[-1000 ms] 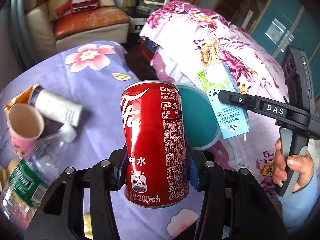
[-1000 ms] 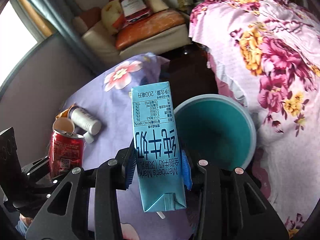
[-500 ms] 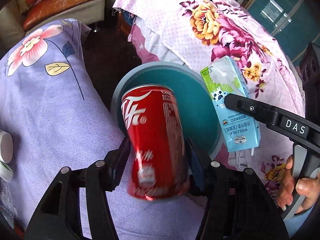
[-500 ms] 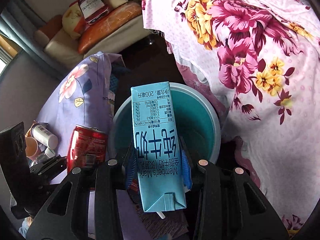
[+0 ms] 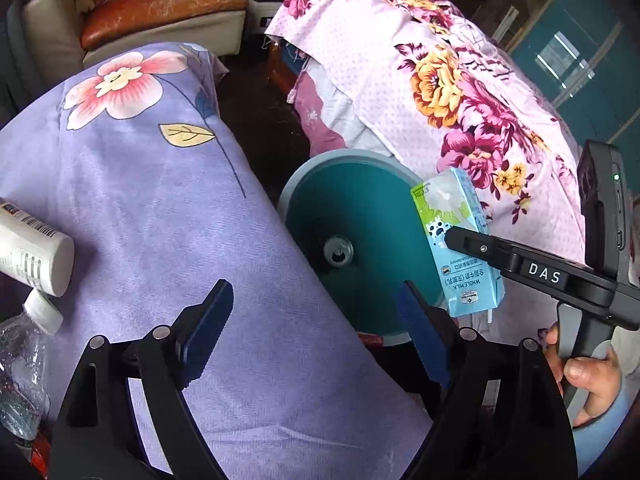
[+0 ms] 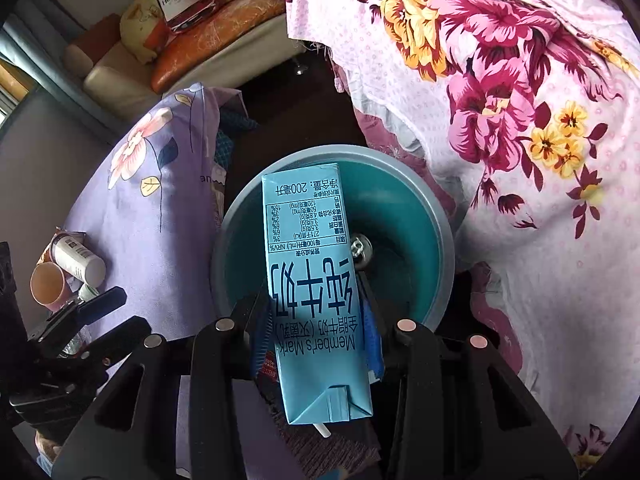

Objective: Collect trash
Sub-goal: 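Carry the can and carton over the teal bin and open both tools, then grasp the Cestbon water bottle with the left tool while the right tool reaches the yogurt bottle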

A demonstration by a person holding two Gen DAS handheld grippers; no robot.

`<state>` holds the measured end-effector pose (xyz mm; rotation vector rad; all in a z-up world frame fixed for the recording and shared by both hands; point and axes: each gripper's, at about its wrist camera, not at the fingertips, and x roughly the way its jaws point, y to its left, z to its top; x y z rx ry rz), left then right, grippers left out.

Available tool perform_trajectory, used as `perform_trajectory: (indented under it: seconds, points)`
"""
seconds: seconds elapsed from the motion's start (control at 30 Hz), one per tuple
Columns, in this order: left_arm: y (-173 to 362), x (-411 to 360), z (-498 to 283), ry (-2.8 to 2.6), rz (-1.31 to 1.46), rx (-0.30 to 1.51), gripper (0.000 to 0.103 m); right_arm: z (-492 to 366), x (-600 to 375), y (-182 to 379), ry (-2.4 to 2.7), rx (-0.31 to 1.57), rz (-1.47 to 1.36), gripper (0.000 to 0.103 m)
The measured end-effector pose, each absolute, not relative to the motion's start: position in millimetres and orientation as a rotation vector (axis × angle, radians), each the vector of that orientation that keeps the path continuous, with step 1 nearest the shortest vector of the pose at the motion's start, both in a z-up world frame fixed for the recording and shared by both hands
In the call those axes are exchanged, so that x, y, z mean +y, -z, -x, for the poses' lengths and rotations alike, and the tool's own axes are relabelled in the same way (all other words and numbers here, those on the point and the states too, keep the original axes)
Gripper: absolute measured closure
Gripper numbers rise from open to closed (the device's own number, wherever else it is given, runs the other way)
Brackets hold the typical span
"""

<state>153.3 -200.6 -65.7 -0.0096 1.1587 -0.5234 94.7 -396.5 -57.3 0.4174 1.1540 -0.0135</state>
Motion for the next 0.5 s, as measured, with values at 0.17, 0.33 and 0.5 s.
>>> perform_trajectory:
  seconds: [0.17,0.33,0.5]
  points:
    - [59,-181,-143,0.504,0.040,1.141,0.011,-93,-387,56,0.022,1.163,-0.416,0.051]
    - [47,-163,-132,0.498,0.050,1.119,0.011,-89,-373,42,0.023,1.148,-0.388,0.040]
    - [30,-141,-120,0.481,0.051,1.085,0.011,-82,-350,27,0.001,1.136,-0.347,0.030]
